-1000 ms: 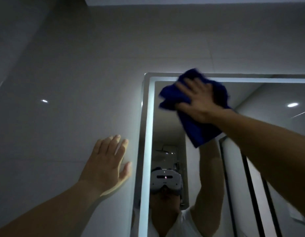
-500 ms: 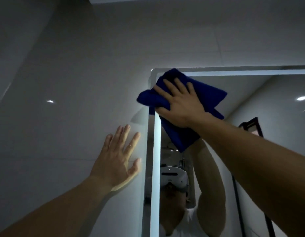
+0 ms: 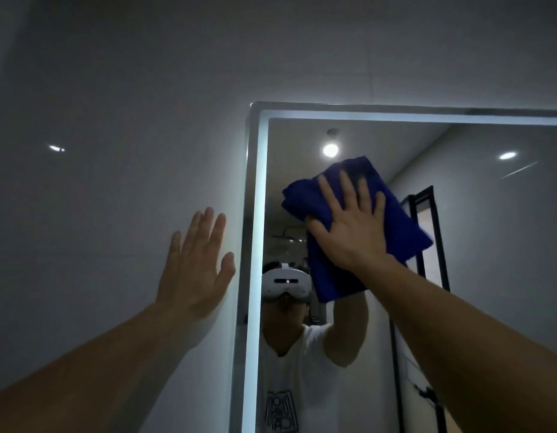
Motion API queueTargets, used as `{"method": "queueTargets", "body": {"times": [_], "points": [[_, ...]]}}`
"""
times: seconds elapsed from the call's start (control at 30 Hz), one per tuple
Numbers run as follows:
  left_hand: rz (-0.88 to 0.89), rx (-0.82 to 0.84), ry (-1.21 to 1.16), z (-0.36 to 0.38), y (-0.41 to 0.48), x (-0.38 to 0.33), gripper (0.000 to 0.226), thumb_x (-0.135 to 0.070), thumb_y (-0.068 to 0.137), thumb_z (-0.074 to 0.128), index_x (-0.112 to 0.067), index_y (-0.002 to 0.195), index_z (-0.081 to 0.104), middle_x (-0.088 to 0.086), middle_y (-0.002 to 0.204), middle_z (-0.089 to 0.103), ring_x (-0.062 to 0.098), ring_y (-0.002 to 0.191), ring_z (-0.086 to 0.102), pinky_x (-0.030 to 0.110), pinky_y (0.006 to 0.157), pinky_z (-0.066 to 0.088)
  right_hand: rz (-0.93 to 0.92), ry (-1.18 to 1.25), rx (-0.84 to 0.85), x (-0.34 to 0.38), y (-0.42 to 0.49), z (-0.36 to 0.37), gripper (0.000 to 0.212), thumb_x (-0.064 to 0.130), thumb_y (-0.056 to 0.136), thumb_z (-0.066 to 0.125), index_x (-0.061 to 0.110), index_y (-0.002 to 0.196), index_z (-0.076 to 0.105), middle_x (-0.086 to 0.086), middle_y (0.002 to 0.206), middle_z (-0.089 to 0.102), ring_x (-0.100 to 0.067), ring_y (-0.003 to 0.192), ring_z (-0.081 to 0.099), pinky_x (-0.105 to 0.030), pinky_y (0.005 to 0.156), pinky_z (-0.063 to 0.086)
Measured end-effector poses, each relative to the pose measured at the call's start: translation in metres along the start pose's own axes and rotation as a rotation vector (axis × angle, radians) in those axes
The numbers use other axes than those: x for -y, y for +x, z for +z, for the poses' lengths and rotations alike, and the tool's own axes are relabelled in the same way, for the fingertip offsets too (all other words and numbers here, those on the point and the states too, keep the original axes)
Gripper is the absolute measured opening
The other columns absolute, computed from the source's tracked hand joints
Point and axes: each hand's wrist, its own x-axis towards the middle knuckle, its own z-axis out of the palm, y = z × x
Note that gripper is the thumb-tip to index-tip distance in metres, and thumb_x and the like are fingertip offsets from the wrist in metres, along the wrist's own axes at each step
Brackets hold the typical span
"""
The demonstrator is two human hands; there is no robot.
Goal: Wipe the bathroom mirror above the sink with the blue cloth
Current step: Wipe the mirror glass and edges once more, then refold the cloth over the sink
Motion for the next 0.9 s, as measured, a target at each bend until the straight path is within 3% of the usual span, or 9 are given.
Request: {"method": "queueTargets", "body": {"times": [0.17, 0.3, 0.4, 0.47, 0.57, 0.63, 0.7, 0.77, 0.9], "points": [[-0.079, -0.025, -0.162, -0.021, -0.008, -0.041, 0.070, -0.055, 0.097, 0.013, -0.024, 0.159, 0.006, -0.003, 0.167, 0.000, 0.017, 0.153, -0.003, 0.042, 0.121, -0.003, -0.306, -0.083, 0.033, 0.010, -0.085, 0.028, 0.072, 0.067, 0.094, 0.024, 0.042, 0.156, -0.003, -0.001, 0.166, 0.002, -0.026, 0.151, -0.010, -0.054, 0.119, -0.010], [-0.126, -0.031, -0.243, -0.023, -0.052, -0.074, 0.065, -0.047, 0.099, 0.029, -0.019, 0.157, 0.020, 0.002, 0.166, 0.016, 0.022, 0.153, 0.011, 0.039, 0.121, 0.003, -0.313, 0.020, 0.037, -0.001, -0.145, 0.040, 0.068, 0.058, 0.091, 0.035, 0.036, 0.154, 0.023, -0.004, 0.160, 0.027, -0.029, 0.149, 0.013, -0.053, 0.120, 0.001], [-0.140, -0.032, -0.402, -0.028, -0.099, -0.104, 0.052, -0.038, 0.098, 0.042, -0.016, 0.145, 0.044, 0.005, 0.149, 0.047, 0.021, 0.136, 0.042, 0.034, 0.114, 0.027, -0.175, 0.235, 0.039, 0.002, -0.202, 0.047, 0.062, 0.045, 0.087, 0.045, 0.030, 0.147, 0.042, -0.005, 0.151, 0.043, -0.027, 0.143, 0.022, -0.045, 0.121, -0.003], [-0.177, 0.022, -0.584, -0.032, -0.133, -0.127, 0.041, -0.036, 0.098, 0.040, -0.015, 0.128, 0.057, 0.002, 0.124, 0.062, 0.012, 0.110, 0.055, 0.027, 0.097, 0.044, -0.021, 0.471, 0.077, 0.009, -0.242, 0.049, 0.058, 0.040, 0.085, 0.048, 0.027, 0.142, 0.049, -0.004, 0.148, 0.046, -0.023, 0.142, 0.025, -0.037, 0.121, -0.006], [-0.446, 0.275, -0.884, -0.044, -0.182, -0.161, 0.039, -0.040, 0.102, 0.033, -0.016, 0.099, 0.064, -0.001, 0.094, 0.067, 0.016, 0.085, 0.062, 0.029, 0.075, 0.052, 0.118, 0.848, 0.162, 0.026, -0.289, 0.034, 0.045, 0.032, 0.089, 0.050, 0.027, 0.134, 0.056, 0.003, 0.142, 0.053, -0.018, 0.138, 0.038, -0.042, 0.121, 0.014], [-0.680, 0.506, -1.103, -0.054, -0.208, -0.180, 0.040, -0.042, 0.107, 0.031, -0.020, 0.103, 0.064, 0.004, 0.096, 0.069, 0.022, 0.091, 0.066, 0.035, 0.081, 0.054, 0.214, 1.142, 0.218, 0.038, -0.316, 0.019, 0.039, 0.017, 0.092, 0.055, 0.027, 0.129, 0.058, 0.011, 0.131, 0.060, -0.009, 0.124, 0.053, -0.038, 0.111, 0.037], [-0.847, 0.631, -1.340, -0.065, -0.232, -0.197, 0.040, -0.047, 0.105, 0.032, -0.023, 0.117, 0.062, 0.004, 0.106, 0.071, 0.019, 0.097, 0.069, 0.033, 0.085, 0.057, 0.448, 1.335, 0.330, 0.051, -0.348, 0.007, 0.039, 0.017, 0.093, 0.055, 0.030, 0.130, 0.057, 0.011, 0.128, 0.060, -0.007, 0.116, 0.058, -0.037, 0.103, 0.046], [-1.039, 0.698, -1.520, -0.076, -0.258, -0.211, 0.037, -0.041, 0.102, 0.045, -0.015, 0.121, 0.063, 0.005, 0.105, 0.072, 0.014, 0.092, 0.070, 0.027, 0.081, 0.057, 0.664, 1.364, 0.405, 0.066, -0.385, -0.003, 0.044, 0.028, 0.089, 0.055, 0.032, 0.133, 0.054, 0.005, 0.134, 0.056, -0.012, 0.120, 0.057, -0.045, 0.104, 0.046], [-1.339, 0.917, -1.505, -0.098, -0.313, -0.224, 0.036, -0.023, 0.089, 0.067, -0.002, 0.119, 0.068, 0.015, 0.107, 0.070, 0.026, 0.099, 0.068, 0.040, 0.088, 0.055, 0.743, 1.218, 0.593, 0.090, -0.439, -0.039, 0.061, 0.025, 0.088, 0.059, 0.031, 0.145, 0.040, 0.002, 0.157, 0.030, -0.011, 0.143, 0.029, -0.046, 0.119, 0.028]]}}
